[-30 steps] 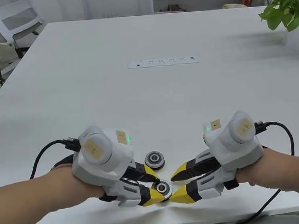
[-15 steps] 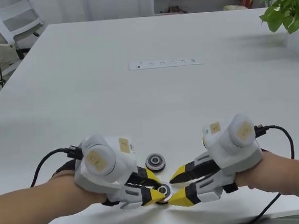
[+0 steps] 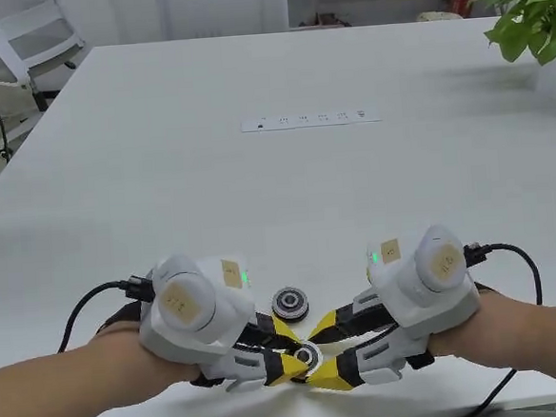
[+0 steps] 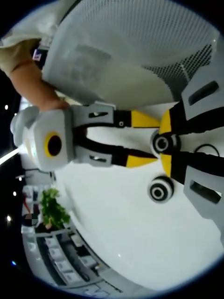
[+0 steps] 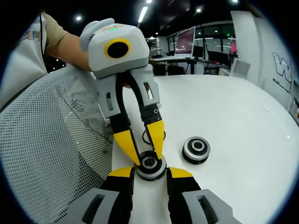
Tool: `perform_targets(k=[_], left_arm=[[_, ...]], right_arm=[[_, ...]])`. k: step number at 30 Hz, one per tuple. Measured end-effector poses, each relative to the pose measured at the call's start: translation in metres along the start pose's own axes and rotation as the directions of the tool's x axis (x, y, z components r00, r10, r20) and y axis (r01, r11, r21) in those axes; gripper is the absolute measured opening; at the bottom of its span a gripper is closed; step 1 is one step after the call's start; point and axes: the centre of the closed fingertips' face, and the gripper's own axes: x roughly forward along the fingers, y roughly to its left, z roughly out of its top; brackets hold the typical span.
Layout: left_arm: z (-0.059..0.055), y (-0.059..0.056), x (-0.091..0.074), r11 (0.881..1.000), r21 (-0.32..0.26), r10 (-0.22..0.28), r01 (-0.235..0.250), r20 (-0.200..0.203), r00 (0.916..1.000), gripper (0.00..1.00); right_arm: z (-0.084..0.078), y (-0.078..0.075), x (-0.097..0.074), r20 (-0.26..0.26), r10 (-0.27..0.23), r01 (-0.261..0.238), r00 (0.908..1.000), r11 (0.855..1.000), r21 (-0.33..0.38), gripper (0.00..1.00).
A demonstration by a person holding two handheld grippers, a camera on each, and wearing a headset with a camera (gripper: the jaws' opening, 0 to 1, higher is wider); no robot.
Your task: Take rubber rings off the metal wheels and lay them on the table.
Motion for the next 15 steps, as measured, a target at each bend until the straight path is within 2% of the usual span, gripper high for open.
perform_targets(k=[15], left_arm=[[-0.0001, 0.0006, 0.0003, 1.000, -0.002, 0.005, -0.005, 0.001, 1.0000, 0.13]], right_arm=[[-0.0037, -0.0001, -0.0057, -0.018, -0.004, 0.004, 0.9998, 0.999, -0.032, 0.19]])
